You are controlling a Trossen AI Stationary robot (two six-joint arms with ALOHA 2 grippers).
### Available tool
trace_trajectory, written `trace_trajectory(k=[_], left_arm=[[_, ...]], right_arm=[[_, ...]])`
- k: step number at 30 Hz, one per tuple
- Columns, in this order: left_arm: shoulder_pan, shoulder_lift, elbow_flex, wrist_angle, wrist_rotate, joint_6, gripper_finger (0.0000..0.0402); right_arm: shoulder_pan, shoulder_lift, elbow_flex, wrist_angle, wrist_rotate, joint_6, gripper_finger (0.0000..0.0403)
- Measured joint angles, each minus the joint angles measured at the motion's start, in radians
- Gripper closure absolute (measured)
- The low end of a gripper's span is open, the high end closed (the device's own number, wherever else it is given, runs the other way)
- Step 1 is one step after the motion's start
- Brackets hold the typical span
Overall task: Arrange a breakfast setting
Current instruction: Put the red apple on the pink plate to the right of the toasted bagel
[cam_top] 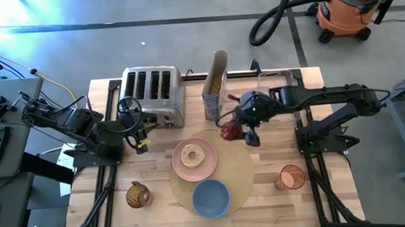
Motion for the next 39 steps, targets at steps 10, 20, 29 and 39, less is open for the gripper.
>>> trace_trajectory(k=[10, 20, 29, 39], left_arm=[[0.000, 0.003, 0.000, 0.000, 0.068, 0.000, 0.0252], [0.000, 0.002, 0.000, 0.000, 0.067, 0.000, 0.0252], [0.000, 0.002, 0.000, 0.001, 0.067, -0.001, 0.0252], [0.000, 0.002, 0.000, 0.000, 0.067, -0.025, 0.0252]], right_arm=[[0.109, 0.126, -0.001, 0.184, 0.000, -0.247, 0.0107], [0.144, 0.302, -0.001, 0.302, 0.002, -0.399, 0.0107], [0.155, 0.423, -0.001, 0.387, 0.000, -0.488, 0.0107], [0.154, 0.489, -0.001, 0.426, -0.061, -0.520, 0.0107]])
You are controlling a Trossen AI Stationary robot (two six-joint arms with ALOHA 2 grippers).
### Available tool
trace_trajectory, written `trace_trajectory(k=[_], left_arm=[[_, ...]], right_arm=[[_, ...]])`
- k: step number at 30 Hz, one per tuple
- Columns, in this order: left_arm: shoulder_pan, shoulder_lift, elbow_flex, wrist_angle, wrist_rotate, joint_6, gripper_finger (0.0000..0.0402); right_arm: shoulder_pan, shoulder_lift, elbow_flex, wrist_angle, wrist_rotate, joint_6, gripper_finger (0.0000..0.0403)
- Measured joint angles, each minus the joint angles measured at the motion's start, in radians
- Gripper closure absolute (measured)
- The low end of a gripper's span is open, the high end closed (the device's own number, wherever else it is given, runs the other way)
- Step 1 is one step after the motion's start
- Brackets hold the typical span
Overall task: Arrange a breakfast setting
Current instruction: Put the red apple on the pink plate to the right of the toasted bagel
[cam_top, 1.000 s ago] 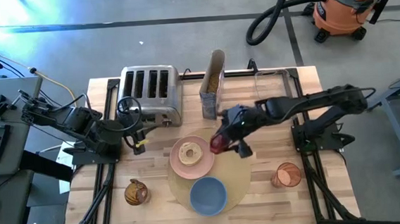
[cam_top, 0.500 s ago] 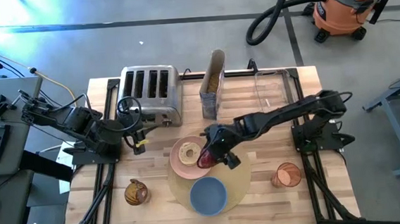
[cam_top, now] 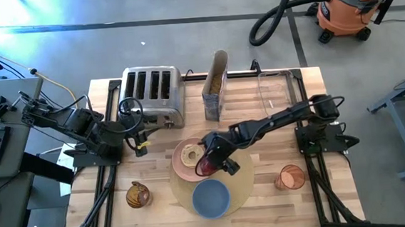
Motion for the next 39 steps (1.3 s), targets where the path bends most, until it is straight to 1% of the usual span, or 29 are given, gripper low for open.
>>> trace_trajectory(k=[2, 8, 22, 26, 29, 39], left_arm=[[0.000, 0.000, 0.000, 0.000, 0.000, 0.000, 0.0252], [0.000, 0.000, 0.000, -0.001, 0.000, 0.000, 0.0252], [0.000, 0.000, 0.000, -0.001, -0.001, 0.000, 0.0252], [0.000, 0.000, 0.000, -0.001, 0.000, 0.000, 0.0252], [0.000, 0.000, 0.000, -0.001, 0.000, 0.000, 0.0252], [0.000, 0.000, 0.000, -0.001, 0.000, 0.001, 0.0252]], right_arm=[[-0.001, 0.011, 0.000, 0.002, 0.001, -0.012, 0.0107], [-0.001, 0.031, 0.000, 0.008, 0.063, -0.039, 0.0107], [-0.010, 0.036, 0.000, 0.003, 0.070, -0.046, 0.0107], [-0.010, 0.036, 0.000, 0.003, 0.103, -0.046, 0.0106], [-0.008, 0.036, 0.000, 0.003, 0.138, -0.049, 0.0102], [-0.008, 0.036, 0.000, 0.003, 0.137, -0.045, 0.0082]])
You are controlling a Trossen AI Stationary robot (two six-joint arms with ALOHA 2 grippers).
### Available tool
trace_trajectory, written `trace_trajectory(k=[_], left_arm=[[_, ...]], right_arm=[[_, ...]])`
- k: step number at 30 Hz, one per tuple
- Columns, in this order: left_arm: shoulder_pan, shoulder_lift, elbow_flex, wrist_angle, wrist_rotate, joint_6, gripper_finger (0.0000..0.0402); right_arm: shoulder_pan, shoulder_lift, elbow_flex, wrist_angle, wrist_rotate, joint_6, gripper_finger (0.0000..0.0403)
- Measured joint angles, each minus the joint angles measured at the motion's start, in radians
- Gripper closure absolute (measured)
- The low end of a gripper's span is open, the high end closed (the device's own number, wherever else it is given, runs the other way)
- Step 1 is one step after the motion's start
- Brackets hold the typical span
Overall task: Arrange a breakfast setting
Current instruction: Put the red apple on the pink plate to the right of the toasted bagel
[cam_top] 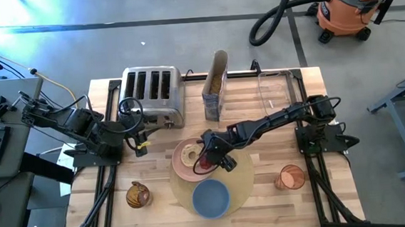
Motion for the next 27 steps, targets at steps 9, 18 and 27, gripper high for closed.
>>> trace_trajectory(k=[9, 18, 27], left_arm=[[0.000, 0.000, 0.000, 0.000, 0.000, 0.000, 0.0252], [0.000, 0.000, 0.000, 0.000, 0.000, -0.001, 0.0252], [0.000, 0.000, 0.000, 0.000, 0.000, -0.001, 0.0252]], right_arm=[[0.000, 0.000, 0.000, 0.000, 0.000, -0.001, 0.0050], [0.000, 0.000, 0.000, -0.002, 0.011, -0.001, 0.0032], [0.000, -0.001, 0.002, 0.010, 0.134, -0.002, 0.0032]])
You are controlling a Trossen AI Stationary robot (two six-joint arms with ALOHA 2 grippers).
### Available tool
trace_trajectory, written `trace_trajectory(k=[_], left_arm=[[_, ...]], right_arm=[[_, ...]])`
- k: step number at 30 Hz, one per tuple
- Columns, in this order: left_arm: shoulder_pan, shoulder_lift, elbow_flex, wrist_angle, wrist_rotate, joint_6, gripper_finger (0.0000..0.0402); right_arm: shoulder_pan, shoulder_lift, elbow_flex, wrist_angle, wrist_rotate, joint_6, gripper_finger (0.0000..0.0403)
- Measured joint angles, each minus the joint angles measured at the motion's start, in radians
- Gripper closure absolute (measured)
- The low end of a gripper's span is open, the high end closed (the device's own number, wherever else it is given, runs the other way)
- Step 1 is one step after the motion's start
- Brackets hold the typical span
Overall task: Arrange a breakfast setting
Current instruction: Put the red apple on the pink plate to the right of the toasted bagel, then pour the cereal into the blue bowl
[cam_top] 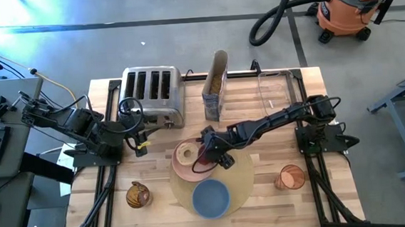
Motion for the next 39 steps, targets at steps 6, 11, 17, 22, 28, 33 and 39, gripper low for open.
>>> trace_trajectory(k=[6, 11, 17, 22, 28, 33, 39], left_arm=[[0.000, 0.000, 0.000, 0.000, 0.000, 0.000, 0.0252], [0.000, 0.000, 0.000, 0.000, 0.000, 0.000, 0.0252], [0.000, 0.006, 0.000, 0.000, 0.001, -0.011, 0.0252], [0.000, 0.024, 0.000, 0.002, 0.003, -0.063, 0.0252], [0.000, 0.066, 0.000, 0.002, 0.007, -0.078, 0.0252], [0.000, 0.097, 0.000, 0.006, 0.008, -0.078, 0.0252], [0.000, 0.112, 0.000, 0.069, -0.001, -0.079, 0.0252]], right_arm=[[0.000, -0.016, 0.000, -0.021, -0.008, 0.012, 0.0032], [0.000, -0.047, 0.000, -0.035, -0.010, 0.061, 0.0032], [0.000, -0.079, 0.000, -0.061, -0.027, 0.142, 0.0032], [0.000, -0.084, 0.000, -0.087, -0.028, 0.225, 0.0032], [0.000, -0.085, 0.000, -0.125, -0.034, 0.292, 0.0032], [0.000, -0.093, 0.000, -0.192, -0.044, 0.328, 0.0032], [0.000, -0.134, 0.000, -0.242, -0.084, 0.407, 0.0032]])
